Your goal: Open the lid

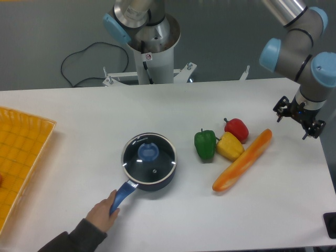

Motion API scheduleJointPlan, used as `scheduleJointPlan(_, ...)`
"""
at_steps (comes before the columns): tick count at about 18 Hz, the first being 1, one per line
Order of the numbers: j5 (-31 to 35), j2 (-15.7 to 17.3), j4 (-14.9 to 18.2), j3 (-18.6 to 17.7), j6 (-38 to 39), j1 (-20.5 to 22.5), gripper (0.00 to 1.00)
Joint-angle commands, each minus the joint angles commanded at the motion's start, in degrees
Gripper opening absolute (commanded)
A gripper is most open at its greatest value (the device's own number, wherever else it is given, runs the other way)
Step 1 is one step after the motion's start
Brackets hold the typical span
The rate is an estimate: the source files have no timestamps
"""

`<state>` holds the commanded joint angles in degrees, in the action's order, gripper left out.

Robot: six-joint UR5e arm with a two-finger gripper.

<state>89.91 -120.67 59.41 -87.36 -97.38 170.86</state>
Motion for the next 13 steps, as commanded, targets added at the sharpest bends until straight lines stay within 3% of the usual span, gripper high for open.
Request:
scheduleJointPlan(10,0.3,0.8,0.2,-0.3,-0.4,-1.1,1.00)
scheduleJointPlan(13,0.4,2.6,0.2,-1.8,0.2,-1.4,1.00)
